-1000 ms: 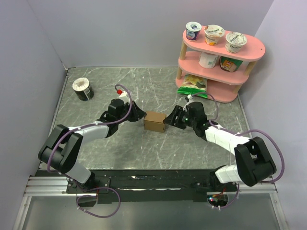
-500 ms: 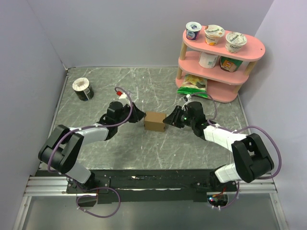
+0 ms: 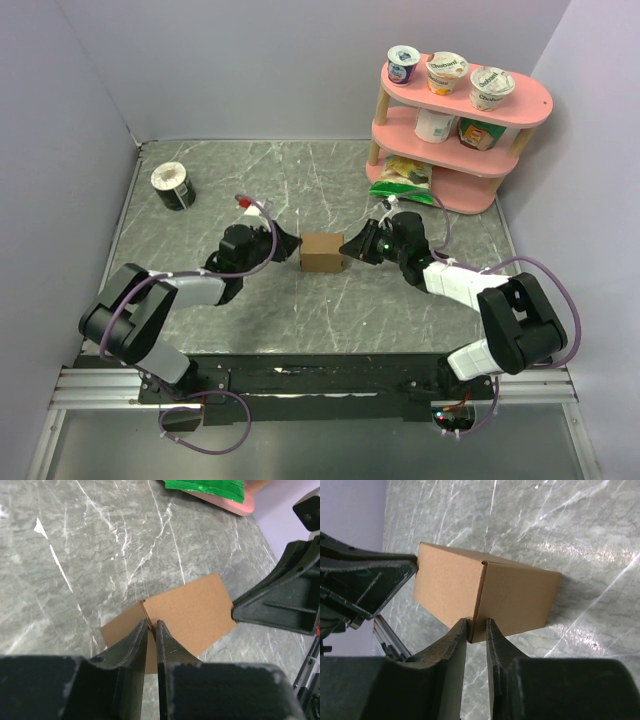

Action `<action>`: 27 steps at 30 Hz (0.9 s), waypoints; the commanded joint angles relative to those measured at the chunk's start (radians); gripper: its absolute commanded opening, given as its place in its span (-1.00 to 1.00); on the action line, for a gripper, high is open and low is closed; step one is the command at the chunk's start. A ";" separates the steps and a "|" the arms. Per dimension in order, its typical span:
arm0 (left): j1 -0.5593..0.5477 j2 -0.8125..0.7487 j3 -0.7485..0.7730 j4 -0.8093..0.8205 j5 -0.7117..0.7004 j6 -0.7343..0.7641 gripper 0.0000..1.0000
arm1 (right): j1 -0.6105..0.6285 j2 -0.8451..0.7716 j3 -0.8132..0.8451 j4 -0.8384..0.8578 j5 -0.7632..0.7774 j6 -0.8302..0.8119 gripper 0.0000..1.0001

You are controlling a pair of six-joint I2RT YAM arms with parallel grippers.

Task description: Fold the paper box

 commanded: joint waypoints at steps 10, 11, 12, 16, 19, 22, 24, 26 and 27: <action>-0.126 -0.169 -0.293 0.041 -0.153 -0.038 -0.57 | 0.078 -0.098 -0.166 -0.065 0.096 -0.075 -0.64; -0.129 -0.174 -0.298 0.040 -0.148 -0.042 -0.56 | 0.082 -0.101 -0.171 -0.065 0.100 -0.072 -0.64; -0.132 -0.175 -0.302 0.035 -0.147 -0.042 -0.56 | 0.087 -0.102 -0.175 -0.063 0.105 -0.070 -0.63; -0.138 -0.157 -0.308 0.015 -0.139 -0.058 -0.47 | 0.102 -0.090 -0.189 -0.059 0.111 -0.057 -0.61; -0.144 -0.142 -0.328 0.028 -0.119 -0.075 -0.35 | 0.115 -0.070 -0.203 -0.045 0.108 -0.040 -0.53; -0.149 -0.120 -0.350 0.049 -0.118 -0.095 -0.25 | 0.128 -0.026 -0.200 -0.017 0.099 -0.032 -0.49; -0.151 -0.108 -0.351 0.043 -0.121 -0.104 -0.24 | 0.147 0.011 -0.189 -0.010 0.097 -0.032 -0.45; -0.152 -0.100 -0.356 0.041 -0.127 -0.121 -0.19 | 0.158 0.028 -0.177 0.003 0.100 -0.023 -0.39; -0.154 -0.102 -0.365 0.043 -0.128 -0.126 -0.16 | 0.168 0.042 -0.174 0.006 0.102 -0.020 -0.36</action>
